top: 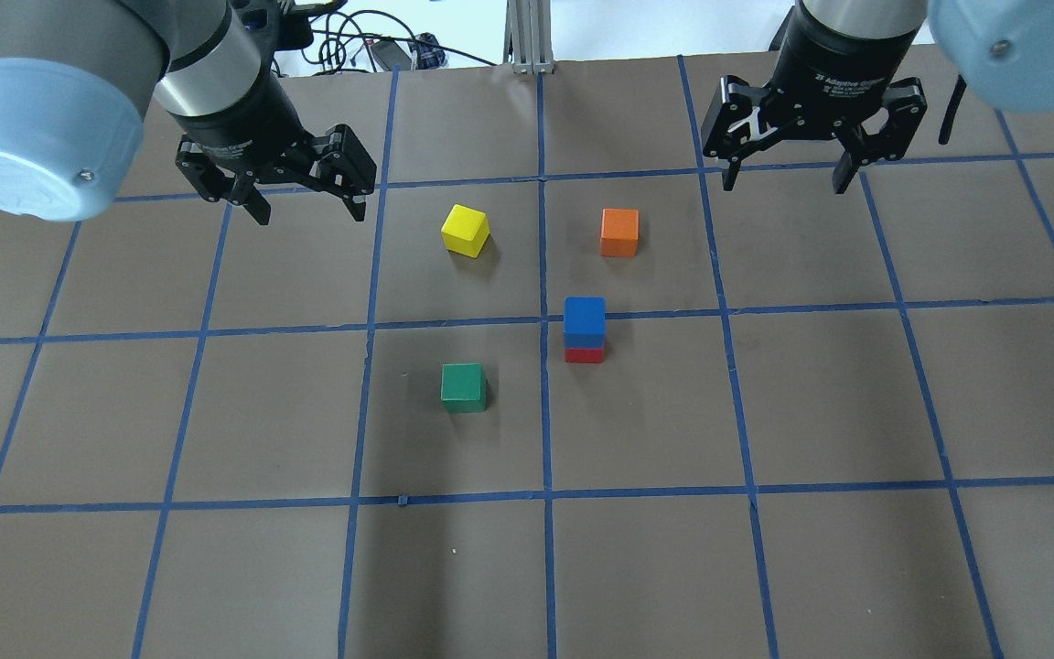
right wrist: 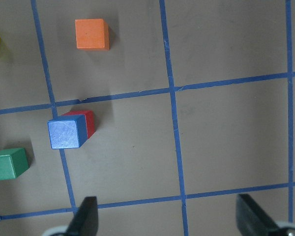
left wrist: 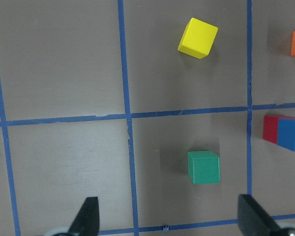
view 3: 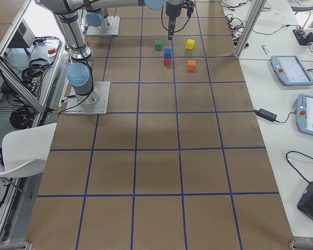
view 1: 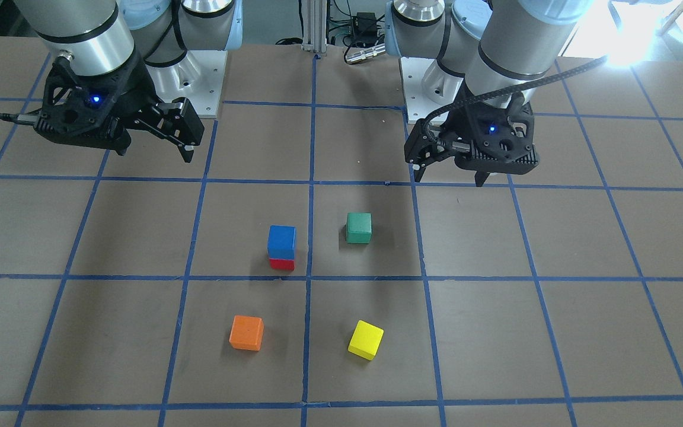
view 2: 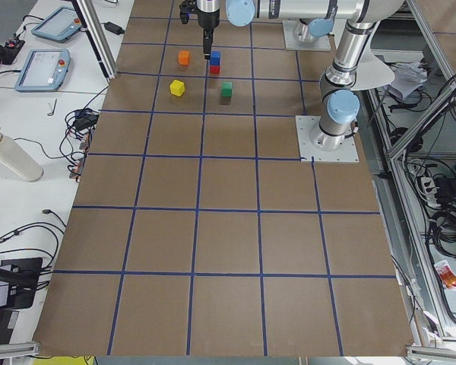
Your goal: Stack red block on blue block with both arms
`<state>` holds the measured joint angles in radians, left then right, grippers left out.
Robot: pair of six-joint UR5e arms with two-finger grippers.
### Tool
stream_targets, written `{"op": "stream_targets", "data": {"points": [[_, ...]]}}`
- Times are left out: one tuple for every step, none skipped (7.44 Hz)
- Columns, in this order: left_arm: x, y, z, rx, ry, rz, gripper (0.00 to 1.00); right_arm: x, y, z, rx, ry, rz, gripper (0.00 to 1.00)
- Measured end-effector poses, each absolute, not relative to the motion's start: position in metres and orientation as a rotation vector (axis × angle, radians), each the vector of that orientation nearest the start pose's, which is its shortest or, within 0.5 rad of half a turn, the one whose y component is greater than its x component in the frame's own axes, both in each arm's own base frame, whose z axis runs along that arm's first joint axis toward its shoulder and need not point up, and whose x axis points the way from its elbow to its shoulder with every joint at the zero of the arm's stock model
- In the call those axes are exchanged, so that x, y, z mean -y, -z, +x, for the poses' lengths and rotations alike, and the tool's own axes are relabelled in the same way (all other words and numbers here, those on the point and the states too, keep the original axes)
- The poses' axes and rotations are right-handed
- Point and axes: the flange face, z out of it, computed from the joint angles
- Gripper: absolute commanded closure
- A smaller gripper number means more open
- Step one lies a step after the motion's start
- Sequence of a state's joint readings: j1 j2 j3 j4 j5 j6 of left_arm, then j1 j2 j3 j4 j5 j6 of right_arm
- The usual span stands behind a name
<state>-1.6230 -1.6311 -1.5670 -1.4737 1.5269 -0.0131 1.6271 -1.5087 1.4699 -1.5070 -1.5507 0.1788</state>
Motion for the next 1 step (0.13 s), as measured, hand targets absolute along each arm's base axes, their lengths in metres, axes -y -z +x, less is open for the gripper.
{"op": "stream_targets", "data": {"points": [[0.5128,-0.4694,-0.1646,-3.185,0.063,0.064,0.0,0.507,-0.4995,0.1644,-3.116,-0.04,0.202,0.0]]}}
